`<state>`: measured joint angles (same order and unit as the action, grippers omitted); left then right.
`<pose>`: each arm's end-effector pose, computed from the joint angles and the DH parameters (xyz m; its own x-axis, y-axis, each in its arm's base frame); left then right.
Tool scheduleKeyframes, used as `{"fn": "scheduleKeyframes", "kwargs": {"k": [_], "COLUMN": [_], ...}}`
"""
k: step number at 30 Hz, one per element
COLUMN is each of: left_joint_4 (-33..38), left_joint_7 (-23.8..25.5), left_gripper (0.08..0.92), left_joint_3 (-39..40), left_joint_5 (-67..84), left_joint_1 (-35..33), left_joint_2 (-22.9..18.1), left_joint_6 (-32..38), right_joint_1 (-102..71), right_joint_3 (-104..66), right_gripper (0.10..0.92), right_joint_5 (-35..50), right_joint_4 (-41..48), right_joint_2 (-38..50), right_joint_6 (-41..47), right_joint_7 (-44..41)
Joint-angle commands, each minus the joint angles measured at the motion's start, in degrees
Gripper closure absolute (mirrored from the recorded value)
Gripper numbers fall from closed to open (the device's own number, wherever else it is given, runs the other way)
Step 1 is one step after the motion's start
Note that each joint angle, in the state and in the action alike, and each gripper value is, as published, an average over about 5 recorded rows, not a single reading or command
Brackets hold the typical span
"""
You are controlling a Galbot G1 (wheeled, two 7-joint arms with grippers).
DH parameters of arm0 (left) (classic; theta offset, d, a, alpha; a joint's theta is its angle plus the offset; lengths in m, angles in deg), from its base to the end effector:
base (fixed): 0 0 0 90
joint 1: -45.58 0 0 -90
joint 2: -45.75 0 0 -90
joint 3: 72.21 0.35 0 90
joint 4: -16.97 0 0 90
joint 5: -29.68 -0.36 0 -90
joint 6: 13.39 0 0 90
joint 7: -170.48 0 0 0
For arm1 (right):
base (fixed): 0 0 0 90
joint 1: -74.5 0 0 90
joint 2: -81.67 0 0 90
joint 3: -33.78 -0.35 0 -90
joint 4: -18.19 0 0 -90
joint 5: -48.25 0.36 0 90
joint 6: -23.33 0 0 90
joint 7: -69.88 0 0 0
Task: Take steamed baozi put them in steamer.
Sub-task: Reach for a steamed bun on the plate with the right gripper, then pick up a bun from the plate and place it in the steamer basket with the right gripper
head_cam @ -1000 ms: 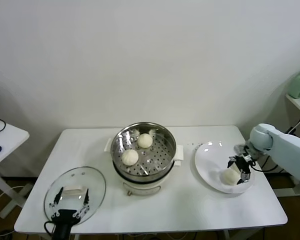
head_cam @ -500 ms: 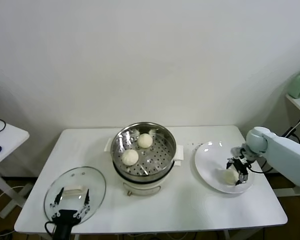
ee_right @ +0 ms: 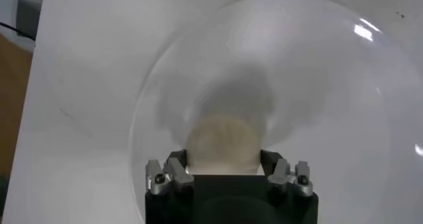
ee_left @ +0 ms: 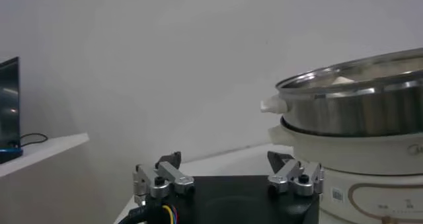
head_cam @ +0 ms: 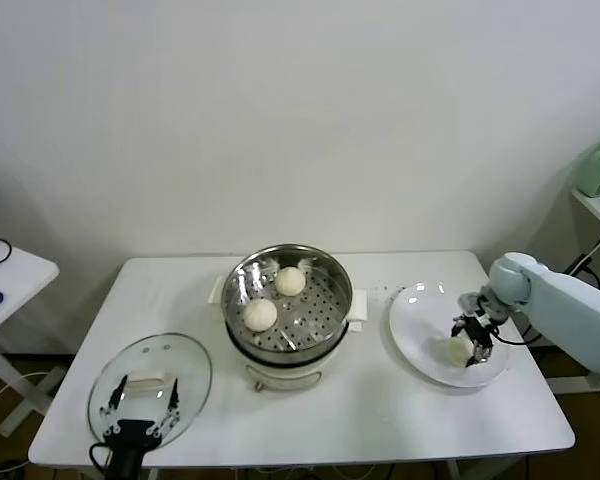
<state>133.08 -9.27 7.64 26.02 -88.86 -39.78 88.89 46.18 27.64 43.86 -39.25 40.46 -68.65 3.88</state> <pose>0.0966 0.0717 -0.3560 -0.9929 -0.0718 0.0943 -0.0476 0.9703 0.2373 0.5305 -0.2103 -0.2490 -0.0103 -0.0689 0.9976 -0.9856 -0.1678 -0.0218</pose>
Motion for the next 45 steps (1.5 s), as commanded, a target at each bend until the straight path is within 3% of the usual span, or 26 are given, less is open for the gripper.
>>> {"fn": "scheduleKeyframes", "kwargs": {"k": [1, 8, 17, 21, 31, 45], "left_joint_4": [0.08, 0.13, 0.12, 0.30, 0.45, 0.01], "left_joint_7": [0.00, 0.01, 0.02, 0.02, -0.08, -0.18], "left_gripper": [0.177, 0.177, 0.177, 0.177, 0.177, 0.177], "left_joint_3": [-0.03, 0.02, 0.15, 0.37, 0.89, 1.28], "left_joint_5": [0.02, -0.15, -0.75, -1.30, -1.97, -3.00], "left_joint_1": [0.01, 0.08, -0.26, -0.40, -0.77, -0.44], "left_joint_2": [0.01, 0.04, -0.05, -0.15, -0.57, -0.64], "left_joint_6": [0.01, -0.07, 0.00, -0.02, 0.34, -0.22], "right_joint_1": [0.86, 12.03, 30.97, 35.27, 32.58, 23.03], "right_joint_3": [-0.06, 3.48, 8.50, 8.99, 6.92, 9.88], "right_gripper": [0.321, 0.322, 0.321, 0.321, 0.320, 0.312], "right_joint_5": [-0.09, -1.54, -15.76, -20.60, -29.24, -29.79], "right_joint_4": [-0.74, -6.02, -14.21, -19.93, -33.40, -29.43], "right_joint_2": [0.04, 0.25, -5.69, -8.94, -17.99, -31.52], "right_joint_6": [-0.30, -6.82, -27.21, -32.37, -36.36, -37.66], "right_joint_7": [-0.16, -2.18, -3.62, -3.13, -1.13, -0.13]}}
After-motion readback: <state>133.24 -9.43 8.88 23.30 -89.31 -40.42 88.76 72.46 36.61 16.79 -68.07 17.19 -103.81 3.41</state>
